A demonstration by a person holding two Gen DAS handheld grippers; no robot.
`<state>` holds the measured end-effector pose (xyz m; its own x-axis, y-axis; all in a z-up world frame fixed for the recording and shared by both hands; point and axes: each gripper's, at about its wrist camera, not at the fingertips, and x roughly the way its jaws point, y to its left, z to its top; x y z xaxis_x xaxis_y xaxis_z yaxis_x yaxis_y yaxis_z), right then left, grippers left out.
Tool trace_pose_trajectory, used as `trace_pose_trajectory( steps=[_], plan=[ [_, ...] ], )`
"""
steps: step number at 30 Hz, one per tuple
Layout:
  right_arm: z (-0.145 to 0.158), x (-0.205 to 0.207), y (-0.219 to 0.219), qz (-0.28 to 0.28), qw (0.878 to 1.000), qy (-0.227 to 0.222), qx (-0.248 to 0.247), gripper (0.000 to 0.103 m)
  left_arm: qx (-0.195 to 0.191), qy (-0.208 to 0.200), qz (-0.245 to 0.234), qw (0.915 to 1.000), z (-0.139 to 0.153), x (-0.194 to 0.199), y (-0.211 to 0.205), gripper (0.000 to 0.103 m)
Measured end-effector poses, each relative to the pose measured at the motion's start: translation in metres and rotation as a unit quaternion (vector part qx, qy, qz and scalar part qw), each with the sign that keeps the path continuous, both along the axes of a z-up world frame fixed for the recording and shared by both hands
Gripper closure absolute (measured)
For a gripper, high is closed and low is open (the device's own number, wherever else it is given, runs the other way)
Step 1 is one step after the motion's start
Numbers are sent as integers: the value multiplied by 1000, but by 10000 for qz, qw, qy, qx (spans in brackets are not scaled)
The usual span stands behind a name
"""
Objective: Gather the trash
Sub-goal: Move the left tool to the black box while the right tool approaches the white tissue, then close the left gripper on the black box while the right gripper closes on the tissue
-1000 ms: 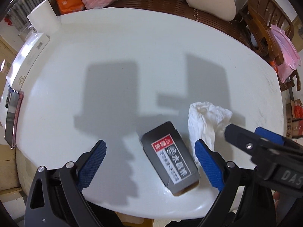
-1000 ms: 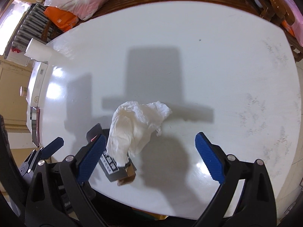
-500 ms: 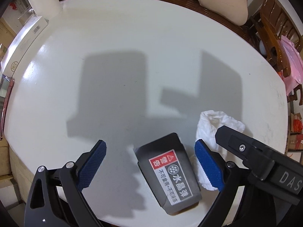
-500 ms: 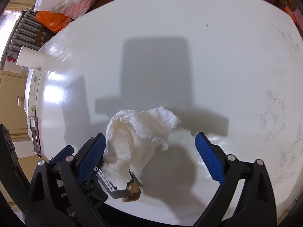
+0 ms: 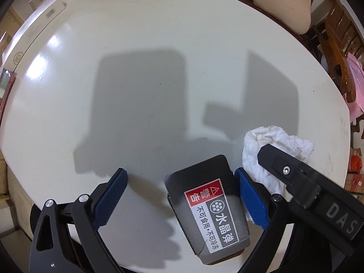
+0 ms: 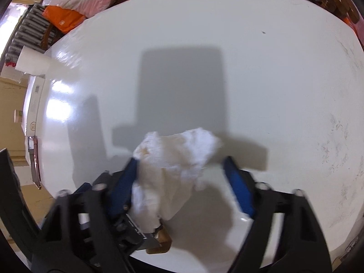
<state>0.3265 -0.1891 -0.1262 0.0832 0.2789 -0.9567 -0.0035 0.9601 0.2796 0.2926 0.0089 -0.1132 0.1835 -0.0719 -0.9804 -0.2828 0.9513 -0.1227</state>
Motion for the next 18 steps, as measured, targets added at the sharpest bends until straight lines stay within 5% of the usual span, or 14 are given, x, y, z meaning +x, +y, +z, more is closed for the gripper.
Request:
trace_pose_trajectory(
  steps=[8,13,18],
  plan=[
    [1,-4,12,233,9993,85,272,74,154,75,-73,9998,-5,13,-23,18],
    [6,-7,15,314,9993,-22,195,79,201,-21,-95,9998,2,13,-23,44],
    [8,-6,22,355,9992,-161,44,81,-106,-7,-118,9999,2,15,-18,51]
  ],
)
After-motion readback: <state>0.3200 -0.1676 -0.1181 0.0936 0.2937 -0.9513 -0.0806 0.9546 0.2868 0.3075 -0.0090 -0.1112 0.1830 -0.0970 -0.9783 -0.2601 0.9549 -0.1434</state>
